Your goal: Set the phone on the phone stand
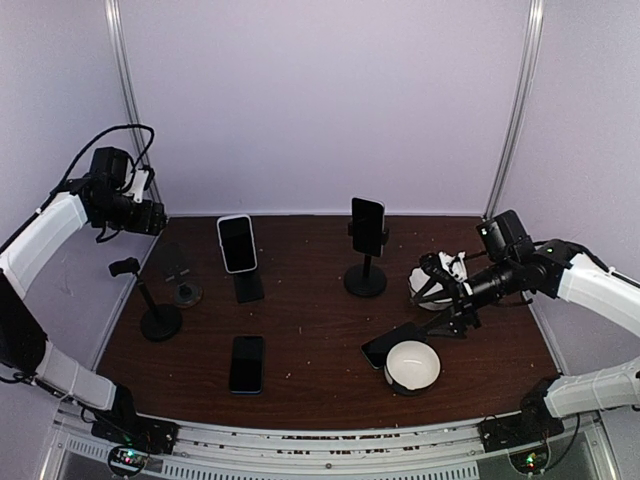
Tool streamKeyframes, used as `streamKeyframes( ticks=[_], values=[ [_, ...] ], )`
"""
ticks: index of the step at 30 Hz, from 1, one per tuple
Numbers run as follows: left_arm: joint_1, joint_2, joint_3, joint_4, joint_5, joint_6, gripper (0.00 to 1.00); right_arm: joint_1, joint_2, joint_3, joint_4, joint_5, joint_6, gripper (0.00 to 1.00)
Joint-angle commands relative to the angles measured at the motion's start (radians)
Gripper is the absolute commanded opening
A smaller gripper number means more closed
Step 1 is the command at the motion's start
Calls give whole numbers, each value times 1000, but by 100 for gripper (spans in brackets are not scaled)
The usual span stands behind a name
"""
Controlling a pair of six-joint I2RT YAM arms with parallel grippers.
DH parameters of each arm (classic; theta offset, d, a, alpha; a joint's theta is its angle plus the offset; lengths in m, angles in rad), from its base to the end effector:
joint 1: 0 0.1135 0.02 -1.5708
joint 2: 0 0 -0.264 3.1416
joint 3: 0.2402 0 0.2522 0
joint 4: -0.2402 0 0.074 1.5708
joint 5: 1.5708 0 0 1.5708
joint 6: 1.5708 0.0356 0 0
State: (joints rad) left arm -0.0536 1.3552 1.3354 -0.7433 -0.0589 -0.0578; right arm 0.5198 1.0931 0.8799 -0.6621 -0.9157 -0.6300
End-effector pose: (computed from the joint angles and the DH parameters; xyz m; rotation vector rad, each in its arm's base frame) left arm 0.2885 -0.0134 0.3508 -0.0342 2.3320 0.0131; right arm 0.1700 0.1298 0.2813 -1.5314 1.6384 1.0422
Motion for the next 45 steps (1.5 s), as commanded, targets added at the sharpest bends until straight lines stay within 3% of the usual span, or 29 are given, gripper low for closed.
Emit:
streamKeyframes(
  ticks=[1, 9, 20, 45],
  values=[
    [49, 105, 81, -35, 27, 11, 77, 5, -26, 10, -9, 21, -16, 79],
    [54, 299, 215, -135, 5, 143, 69, 5, -33, 7, -14, 37, -28, 79],
    [57, 296, 162, -153, 50, 232, 66, 5, -6, 13, -26, 34, -40, 79],
    [37, 294, 78, -108, 116, 265, 23, 5, -16, 10, -32, 38, -46, 79]
  ],
)
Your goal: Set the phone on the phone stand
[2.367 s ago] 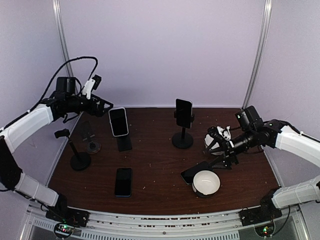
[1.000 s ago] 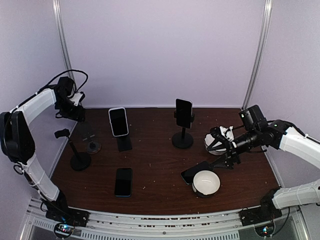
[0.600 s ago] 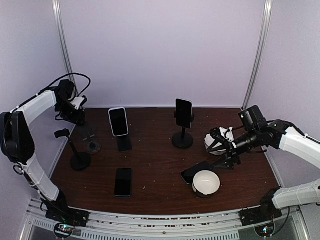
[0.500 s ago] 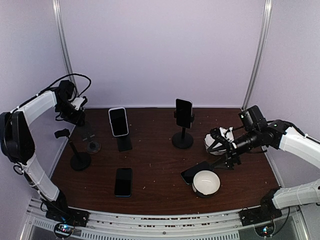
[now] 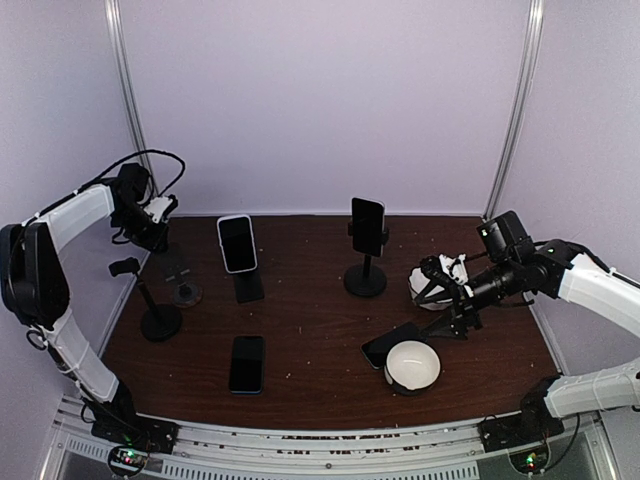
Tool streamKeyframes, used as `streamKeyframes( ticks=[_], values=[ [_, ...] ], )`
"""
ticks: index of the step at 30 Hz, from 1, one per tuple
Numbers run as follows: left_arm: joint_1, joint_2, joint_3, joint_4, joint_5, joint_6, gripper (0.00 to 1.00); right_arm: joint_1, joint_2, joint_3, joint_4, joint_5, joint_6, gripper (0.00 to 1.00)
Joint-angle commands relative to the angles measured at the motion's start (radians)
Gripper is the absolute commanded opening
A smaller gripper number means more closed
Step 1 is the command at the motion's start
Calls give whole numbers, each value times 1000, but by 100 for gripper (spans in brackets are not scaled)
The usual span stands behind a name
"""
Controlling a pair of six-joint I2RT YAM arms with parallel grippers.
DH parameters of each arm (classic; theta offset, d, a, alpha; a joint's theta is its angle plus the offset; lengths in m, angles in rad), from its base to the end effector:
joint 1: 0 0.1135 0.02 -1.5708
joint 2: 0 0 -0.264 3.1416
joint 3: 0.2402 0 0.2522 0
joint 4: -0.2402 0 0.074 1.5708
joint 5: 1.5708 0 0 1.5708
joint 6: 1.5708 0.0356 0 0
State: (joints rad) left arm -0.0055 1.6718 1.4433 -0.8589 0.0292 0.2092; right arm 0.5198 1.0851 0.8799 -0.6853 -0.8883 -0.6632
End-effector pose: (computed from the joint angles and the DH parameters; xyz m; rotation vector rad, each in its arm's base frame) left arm 0.3497 -0.0030 0.2821 0.2943 2.6413 0.0280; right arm 0.1681 0.1280 0.2808 -1.5531 1.6395 1.0005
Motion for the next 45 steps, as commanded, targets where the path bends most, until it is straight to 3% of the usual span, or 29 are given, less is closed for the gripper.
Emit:
streamKeyframes(
  ticks=[1, 14, 20, 28, 33, 38, 45],
  values=[
    [-14, -28, -37, 5, 25, -5, 22, 5, -8, 10, -10, 11, -14, 79],
    [-28, -29, -56, 6, 55, -1, 11, 5, -8, 11, -12, 12, -14, 79],
    [-30, -11, -23, -23, 55, -14, 1, 6, -8, 10, -11, 15, -14, 79],
    [-71, -156, 65, -32, 10, -57, 0, 5, -1, 11, -11, 16, -16, 79],
    [-128, -216, 238, -102, -107, -39, 0, 5, 5, 12, -13, 10, -21, 78],
    [-185, -269, 399, -103, -25, -41, 0, 5, 13, 13, -12, 10, -21, 78],
    [-415, -304, 490, -100, 81, 34, 0, 5, 28, 10, -7, 19, -20, 78]
  ],
)
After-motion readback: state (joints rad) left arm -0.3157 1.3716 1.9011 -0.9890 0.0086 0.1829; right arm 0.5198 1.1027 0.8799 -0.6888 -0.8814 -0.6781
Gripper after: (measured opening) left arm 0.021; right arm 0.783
